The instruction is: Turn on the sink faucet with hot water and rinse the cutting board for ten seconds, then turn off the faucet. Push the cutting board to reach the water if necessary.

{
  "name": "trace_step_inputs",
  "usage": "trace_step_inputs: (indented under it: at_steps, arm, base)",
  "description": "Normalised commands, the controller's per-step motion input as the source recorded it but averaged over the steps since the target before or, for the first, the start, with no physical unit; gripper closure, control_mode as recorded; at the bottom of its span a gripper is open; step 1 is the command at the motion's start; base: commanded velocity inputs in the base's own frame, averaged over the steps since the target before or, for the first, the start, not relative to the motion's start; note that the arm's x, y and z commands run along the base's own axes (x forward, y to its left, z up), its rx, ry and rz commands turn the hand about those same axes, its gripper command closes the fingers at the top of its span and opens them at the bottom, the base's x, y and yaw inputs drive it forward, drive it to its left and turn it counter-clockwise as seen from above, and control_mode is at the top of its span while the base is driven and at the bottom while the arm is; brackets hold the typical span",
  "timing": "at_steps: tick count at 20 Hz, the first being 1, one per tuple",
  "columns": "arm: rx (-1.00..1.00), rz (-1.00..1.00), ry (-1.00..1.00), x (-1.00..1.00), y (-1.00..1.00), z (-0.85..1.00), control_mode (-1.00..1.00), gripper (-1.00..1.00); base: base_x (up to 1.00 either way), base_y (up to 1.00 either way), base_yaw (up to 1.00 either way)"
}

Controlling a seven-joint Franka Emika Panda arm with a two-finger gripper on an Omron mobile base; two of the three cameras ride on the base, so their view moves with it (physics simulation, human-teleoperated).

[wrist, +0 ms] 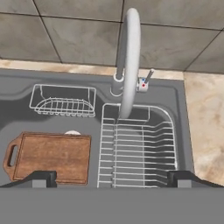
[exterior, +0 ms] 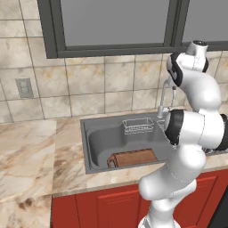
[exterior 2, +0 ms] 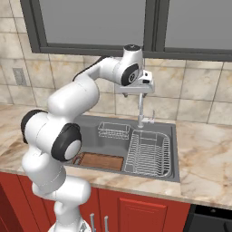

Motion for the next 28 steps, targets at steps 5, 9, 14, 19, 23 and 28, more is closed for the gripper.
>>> trace_step_inputs:
  at_steps: [5,9,14,19,23,28]
  arm:
    - [0.0,0.0,0.02,0.02,0.02,-0.08,-1.0,-1.0]
    - [0.0,0.0,0.02,0.03,0.0,-0.02,-1.0,-1.0]
    - [0.0,0.0,0.0,0.04,0.0,0.0,-1.0,-1.0]
    - [0.0,0.0,0.0,0.22,0.06,-0.07,-1.0,-1.0]
    - [0.0,0.0,0.0,0.29,0.0,-0.05,-1.0,-1.0]
    - [0.0,0.0,0.0,0.34,0.0,0.0,-1.0,-1.0]
  base:
    - [0.0,0.0,0.0]
    - [0.0,0.0,0.0]
    - [0.0,0.0,0.0]
    - [0.0,0.0,0.0]
    - [0.0,0.0,0.0]
    - [0.0,0.0,0.0]
